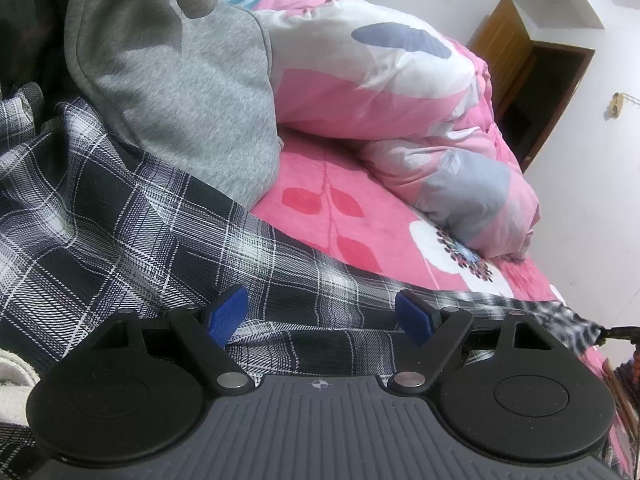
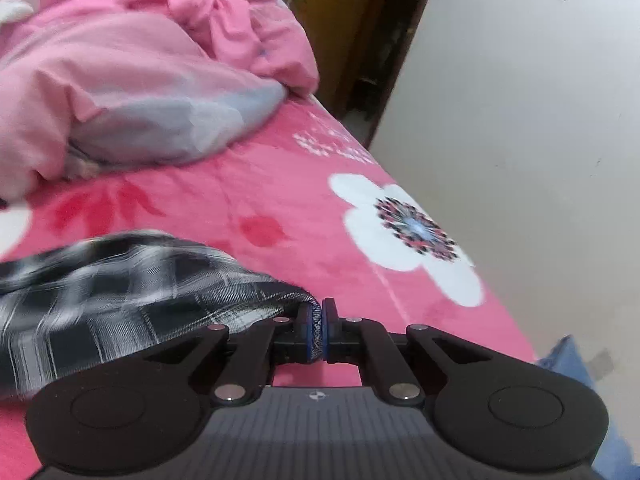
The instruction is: Fold clothes
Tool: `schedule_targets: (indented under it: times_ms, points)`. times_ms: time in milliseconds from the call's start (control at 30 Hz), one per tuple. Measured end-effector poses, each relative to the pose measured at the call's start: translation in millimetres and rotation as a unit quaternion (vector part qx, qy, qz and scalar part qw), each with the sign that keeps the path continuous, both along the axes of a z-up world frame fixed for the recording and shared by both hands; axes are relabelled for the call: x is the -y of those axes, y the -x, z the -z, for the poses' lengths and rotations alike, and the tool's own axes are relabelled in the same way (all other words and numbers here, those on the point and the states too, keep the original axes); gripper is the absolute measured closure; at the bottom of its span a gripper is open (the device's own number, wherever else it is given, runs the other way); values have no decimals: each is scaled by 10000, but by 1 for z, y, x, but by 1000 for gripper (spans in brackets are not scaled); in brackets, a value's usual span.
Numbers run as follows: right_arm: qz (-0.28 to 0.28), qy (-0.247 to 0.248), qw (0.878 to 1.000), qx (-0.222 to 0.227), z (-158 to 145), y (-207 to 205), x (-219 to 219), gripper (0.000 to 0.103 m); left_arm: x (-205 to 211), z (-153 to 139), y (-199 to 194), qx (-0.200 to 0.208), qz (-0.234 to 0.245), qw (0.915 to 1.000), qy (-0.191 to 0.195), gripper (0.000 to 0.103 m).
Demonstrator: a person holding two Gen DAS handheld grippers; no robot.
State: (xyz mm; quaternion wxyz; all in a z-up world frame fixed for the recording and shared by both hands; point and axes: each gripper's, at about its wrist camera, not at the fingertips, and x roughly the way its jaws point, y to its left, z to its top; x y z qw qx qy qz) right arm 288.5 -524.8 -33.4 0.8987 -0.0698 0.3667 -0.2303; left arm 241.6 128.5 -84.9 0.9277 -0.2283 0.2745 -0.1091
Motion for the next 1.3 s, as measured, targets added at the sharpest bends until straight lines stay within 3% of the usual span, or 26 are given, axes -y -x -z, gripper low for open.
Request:
schedule_targets:
  times_ms: [133,233,367,467,533,633,833,967,1067,1167,1200,1300]
  points:
    - [649,-44,9977,-174,3,-4,14,88,0,0,0,0,2,10000,12,22]
    - [1151,-389,9926,81,-8,12,29,81,0,1,-1,-1,2,10000,23,22]
    - [1207,-1709,9744,819,-36,54,30,80,1,-1,1,47,-5,10000,-23,22]
    - [979,-2760,9494,1133,-44,81,18,65,8,-11,12,475,18,9986,-226,21]
    - [771,-3376,9309,1158,-40,93,4,61,19,-22,25,990,201,9939,-433,19]
    - [587,-4032,9078,992,-21,99,-16,61,38,-37,42,1424,717,9855,-577,18]
    - [851,-4612,8797,785,21,90,-30,61,89,-48,51,1251,1995,9672,-955,25]
    - [1195,-4650,8715,998,37,77,-22,61,121,-36,50,917,2622,9484,-1527,45]
    - [1358,-4703,8639,1185,48,66,-15,65,133,-22,47,597,2856,9409,-1720,49]
    - [1422,-4839,8527,1361,59,57,-11,88,135,-12,45,443,2932,9387,-1757,52]
    - [1443,-4883,8489,1419,63,54,-10,98,135,-11,45,427,2944,9382,-1770,55]
    - [1265,-4785,8518,1715,55,55,-12,100,136,-9,44,342,2881,9390,-1846,72]
